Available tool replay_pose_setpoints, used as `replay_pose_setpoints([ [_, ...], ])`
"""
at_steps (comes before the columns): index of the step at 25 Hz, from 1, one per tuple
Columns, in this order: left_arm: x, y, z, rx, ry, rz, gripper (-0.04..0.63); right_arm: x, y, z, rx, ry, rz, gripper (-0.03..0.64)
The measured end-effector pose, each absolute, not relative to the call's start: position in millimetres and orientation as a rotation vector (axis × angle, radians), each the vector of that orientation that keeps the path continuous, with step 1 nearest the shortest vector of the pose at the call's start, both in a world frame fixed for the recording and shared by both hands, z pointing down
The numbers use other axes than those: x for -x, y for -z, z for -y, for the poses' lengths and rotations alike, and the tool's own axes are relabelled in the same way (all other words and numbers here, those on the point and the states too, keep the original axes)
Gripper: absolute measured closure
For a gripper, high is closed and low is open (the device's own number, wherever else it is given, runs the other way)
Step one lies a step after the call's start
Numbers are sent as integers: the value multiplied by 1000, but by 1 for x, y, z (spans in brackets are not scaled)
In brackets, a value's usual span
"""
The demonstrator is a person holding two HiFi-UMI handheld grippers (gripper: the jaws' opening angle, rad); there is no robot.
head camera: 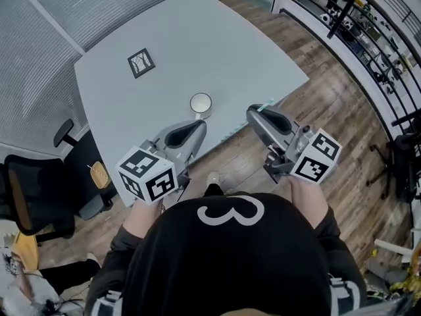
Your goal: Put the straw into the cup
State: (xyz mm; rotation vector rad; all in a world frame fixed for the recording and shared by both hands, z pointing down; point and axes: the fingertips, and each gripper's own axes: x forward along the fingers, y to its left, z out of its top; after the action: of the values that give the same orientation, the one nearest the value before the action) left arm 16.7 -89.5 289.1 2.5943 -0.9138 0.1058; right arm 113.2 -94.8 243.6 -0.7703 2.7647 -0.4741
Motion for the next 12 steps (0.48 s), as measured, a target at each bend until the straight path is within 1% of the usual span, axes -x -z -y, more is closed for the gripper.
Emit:
replay_pose_setpoints([
  [8,-5,-308,149,-2542,-110,891,578,-93,-258,162,782,533,-2779,584],
  [12,12,-321,170,-2505,-114,899,578,-77,-268,186,798,549,-2791,584],
])
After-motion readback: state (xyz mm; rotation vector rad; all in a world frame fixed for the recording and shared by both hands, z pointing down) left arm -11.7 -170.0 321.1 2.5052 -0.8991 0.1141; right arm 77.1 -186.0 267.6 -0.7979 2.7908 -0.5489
